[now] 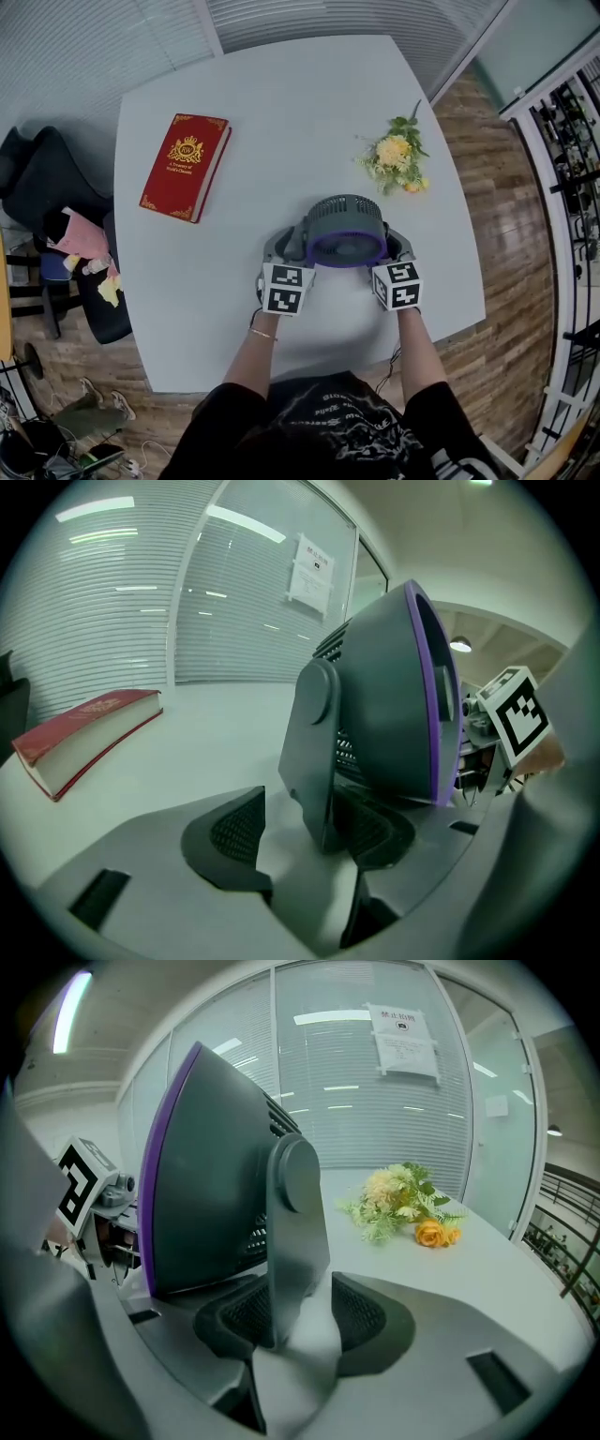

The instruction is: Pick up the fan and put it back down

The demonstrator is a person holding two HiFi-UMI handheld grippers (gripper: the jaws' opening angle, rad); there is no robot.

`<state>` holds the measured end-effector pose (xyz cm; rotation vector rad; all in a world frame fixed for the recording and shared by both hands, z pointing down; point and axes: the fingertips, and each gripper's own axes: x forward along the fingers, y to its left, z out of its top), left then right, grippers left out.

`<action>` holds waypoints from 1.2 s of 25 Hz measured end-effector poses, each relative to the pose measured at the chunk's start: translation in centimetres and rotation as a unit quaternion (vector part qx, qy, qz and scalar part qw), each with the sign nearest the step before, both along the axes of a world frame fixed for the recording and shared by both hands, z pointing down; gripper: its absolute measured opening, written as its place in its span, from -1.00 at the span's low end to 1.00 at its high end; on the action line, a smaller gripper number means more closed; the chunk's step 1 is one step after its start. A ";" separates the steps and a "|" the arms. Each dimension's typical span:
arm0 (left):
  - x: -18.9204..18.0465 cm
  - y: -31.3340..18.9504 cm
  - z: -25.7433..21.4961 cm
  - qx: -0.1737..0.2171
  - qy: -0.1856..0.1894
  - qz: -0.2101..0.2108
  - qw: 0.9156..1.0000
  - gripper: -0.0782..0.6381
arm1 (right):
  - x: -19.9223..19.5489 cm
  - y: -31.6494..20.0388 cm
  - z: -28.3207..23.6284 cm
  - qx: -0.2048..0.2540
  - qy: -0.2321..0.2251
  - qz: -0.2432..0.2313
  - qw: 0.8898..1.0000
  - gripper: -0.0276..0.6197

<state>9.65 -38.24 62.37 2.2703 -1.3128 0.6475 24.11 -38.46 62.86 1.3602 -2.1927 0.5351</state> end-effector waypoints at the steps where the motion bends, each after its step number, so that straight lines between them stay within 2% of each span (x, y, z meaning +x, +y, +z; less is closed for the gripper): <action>1: -0.1 0.2 0.1 -0.006 -0.002 0.002 1.000 -0.12 | 0.1 0.3 0.0 -0.005 -0.002 0.003 1.000 -0.28; 5: -0.9 0.7 -0.2 -0.016 -0.005 -0.002 1.000 -0.07 | 0.5 1.1 -0.4 -0.008 -0.004 0.013 1.000 -0.14; 10: -2.3 2.1 -1.3 -0.006 -0.014 -0.005 1.000 -0.06 | 1.0 3.0 -1.8 -0.008 -0.002 0.035 0.999 -0.04; 18: -2.8 5.4 -3.6 0.003 0.000 0.000 1.000 -0.05 | 0.5 7.2 -3.3 -0.006 0.000 0.034 0.999 -0.01; 30: -5.3 13.2 -7.4 0.029 0.021 0.016 0.999 -0.04 | -2.6 14.3 -8.2 0.038 -0.010 0.022 0.999 -0.02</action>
